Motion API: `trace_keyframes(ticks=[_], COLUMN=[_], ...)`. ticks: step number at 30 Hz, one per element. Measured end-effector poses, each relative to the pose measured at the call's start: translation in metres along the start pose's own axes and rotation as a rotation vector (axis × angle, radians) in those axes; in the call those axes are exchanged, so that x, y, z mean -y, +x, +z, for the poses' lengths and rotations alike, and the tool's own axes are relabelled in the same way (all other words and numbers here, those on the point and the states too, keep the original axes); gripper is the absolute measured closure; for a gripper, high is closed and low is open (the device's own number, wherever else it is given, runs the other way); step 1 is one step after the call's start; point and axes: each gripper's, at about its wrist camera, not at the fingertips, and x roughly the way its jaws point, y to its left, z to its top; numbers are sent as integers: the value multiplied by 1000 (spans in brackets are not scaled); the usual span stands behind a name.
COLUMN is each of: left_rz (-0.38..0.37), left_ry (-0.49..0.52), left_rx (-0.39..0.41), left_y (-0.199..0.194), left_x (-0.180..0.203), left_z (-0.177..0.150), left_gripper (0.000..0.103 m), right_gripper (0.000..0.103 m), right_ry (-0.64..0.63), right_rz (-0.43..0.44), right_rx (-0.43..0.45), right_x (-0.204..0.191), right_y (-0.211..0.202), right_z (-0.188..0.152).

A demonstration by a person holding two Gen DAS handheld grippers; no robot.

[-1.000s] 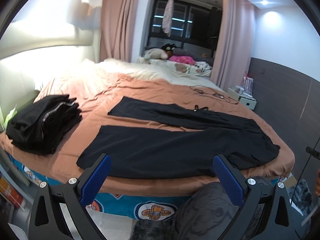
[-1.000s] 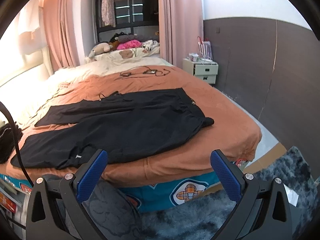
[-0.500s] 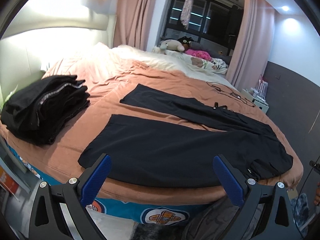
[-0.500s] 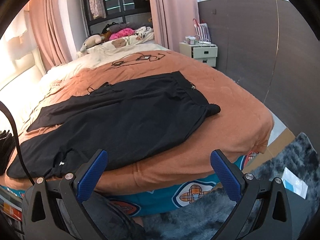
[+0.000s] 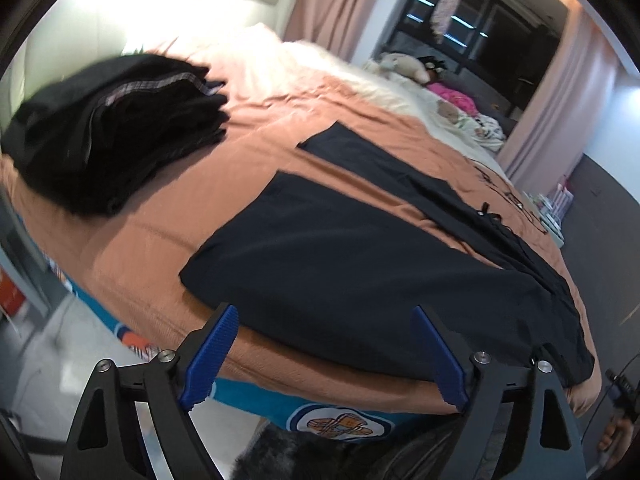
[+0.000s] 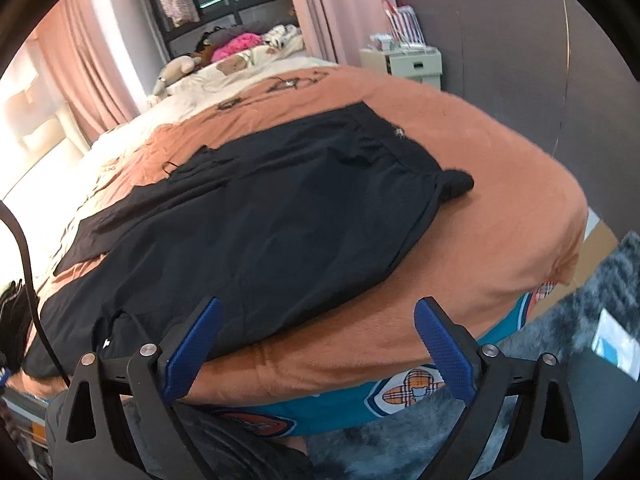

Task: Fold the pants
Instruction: 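Lower both tools toward the black pants lying flat on the bed, then close the left tool on a pant leg end while the right tool grips the waistband end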

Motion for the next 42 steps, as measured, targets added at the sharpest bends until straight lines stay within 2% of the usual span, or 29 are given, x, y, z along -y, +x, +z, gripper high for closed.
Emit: trace_keyframes(ticks=[6, 16, 22, 26, 28, 29, 32, 33, 34, 35, 36, 37, 39, 42], left_rz=[-21, -60, -42, -38, -26, -20, 2, 15, 19, 22, 27, 31, 32, 27], left_ry=[-85, -167, -150, -191, -209, -213, -222, -224, -227, -230, -230, -230, -229, -220], left_rx=[-46, -150, -129, -112, -107, -104, -99, -102, -102, -98, -92, -88, -75, -41], left_y=[20, 58, 68, 71, 72, 73, 77, 79, 79, 78, 77, 76, 72, 64], left_x=[-16, -21, -17, -23, -27, -27, -29, -30, -30, -31, -30, -29, -27, -19], left_z=[-3, -14, -7, -1, 1, 1, 4, 5, 7, 9, 11, 13, 19, 29], left_gripper=[14, 14, 14, 27, 39, 42, 61, 73, 84, 88, 95, 97, 98, 99], right_gripper=[6, 6, 6, 7, 19, 22, 30, 36, 48, 57, 76, 89, 96, 98], right_ry=[55, 66, 88, 120, 137, 151, 185, 191, 195, 201, 209, 216, 229, 236], right_rz=[34, 81, 102, 109, 115, 123, 136, 140, 143, 146, 154, 160, 164, 183], right_rx=[-39, -97, -118, -115, -118, -126, -125, -120, -117, -114, -112, -110, -102, -66], right_x=[21, 41, 56, 69, 71, 75, 82, 84, 83, 86, 89, 91, 95, 98], right_y=[16, 39, 52, 55, 60, 63, 70, 70, 70, 69, 68, 68, 65, 54], right_z=[16, 28, 36, 41, 42, 43, 47, 49, 50, 51, 52, 52, 53, 54])
